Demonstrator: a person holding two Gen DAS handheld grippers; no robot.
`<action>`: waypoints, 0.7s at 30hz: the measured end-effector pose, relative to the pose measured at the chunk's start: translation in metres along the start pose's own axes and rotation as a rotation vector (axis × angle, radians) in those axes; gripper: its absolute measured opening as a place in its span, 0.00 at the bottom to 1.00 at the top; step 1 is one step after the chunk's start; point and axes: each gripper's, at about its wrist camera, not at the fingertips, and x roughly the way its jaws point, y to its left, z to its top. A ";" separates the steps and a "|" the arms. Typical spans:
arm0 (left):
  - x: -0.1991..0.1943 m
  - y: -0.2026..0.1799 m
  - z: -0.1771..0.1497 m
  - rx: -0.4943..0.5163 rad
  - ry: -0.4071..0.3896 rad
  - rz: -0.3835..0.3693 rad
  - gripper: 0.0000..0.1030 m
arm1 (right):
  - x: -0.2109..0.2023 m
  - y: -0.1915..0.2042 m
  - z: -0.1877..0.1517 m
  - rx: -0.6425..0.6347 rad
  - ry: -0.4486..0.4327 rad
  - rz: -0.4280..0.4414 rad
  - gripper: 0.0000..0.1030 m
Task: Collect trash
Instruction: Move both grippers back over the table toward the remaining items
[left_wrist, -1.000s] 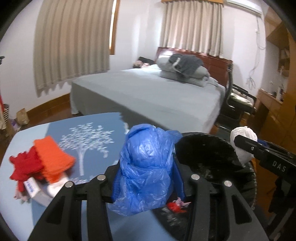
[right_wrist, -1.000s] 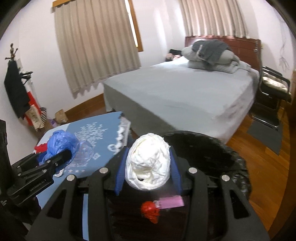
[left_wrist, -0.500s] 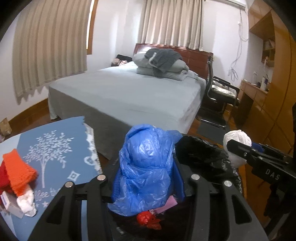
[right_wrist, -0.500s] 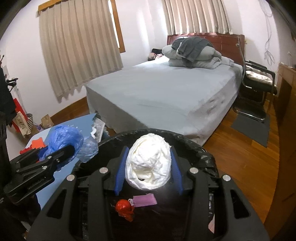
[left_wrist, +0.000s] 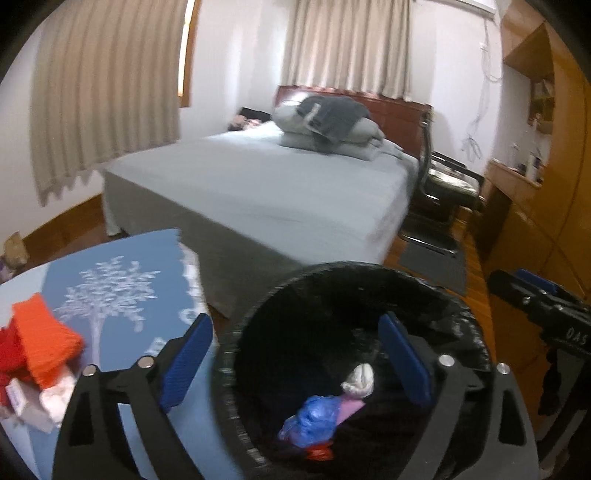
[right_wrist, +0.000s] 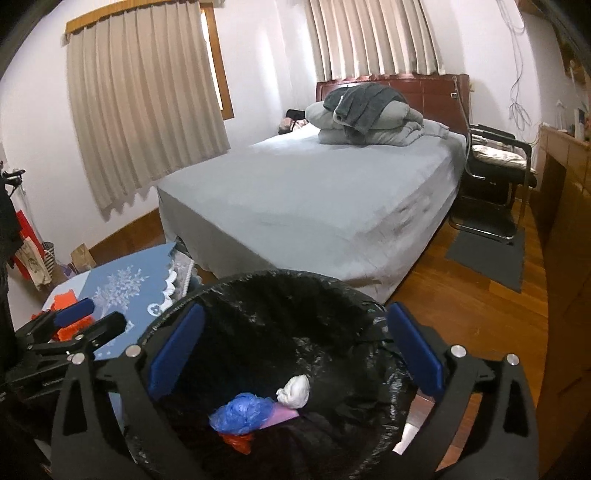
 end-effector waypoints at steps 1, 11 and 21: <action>-0.005 0.006 -0.001 -0.004 -0.005 0.020 0.89 | -0.001 0.005 0.000 -0.001 0.000 0.010 0.94; -0.055 0.071 -0.023 -0.048 -0.048 0.249 0.90 | 0.011 0.073 -0.002 -0.040 0.023 0.136 0.94; -0.085 0.143 -0.058 -0.127 -0.030 0.433 0.90 | 0.037 0.156 -0.012 -0.123 0.072 0.255 0.94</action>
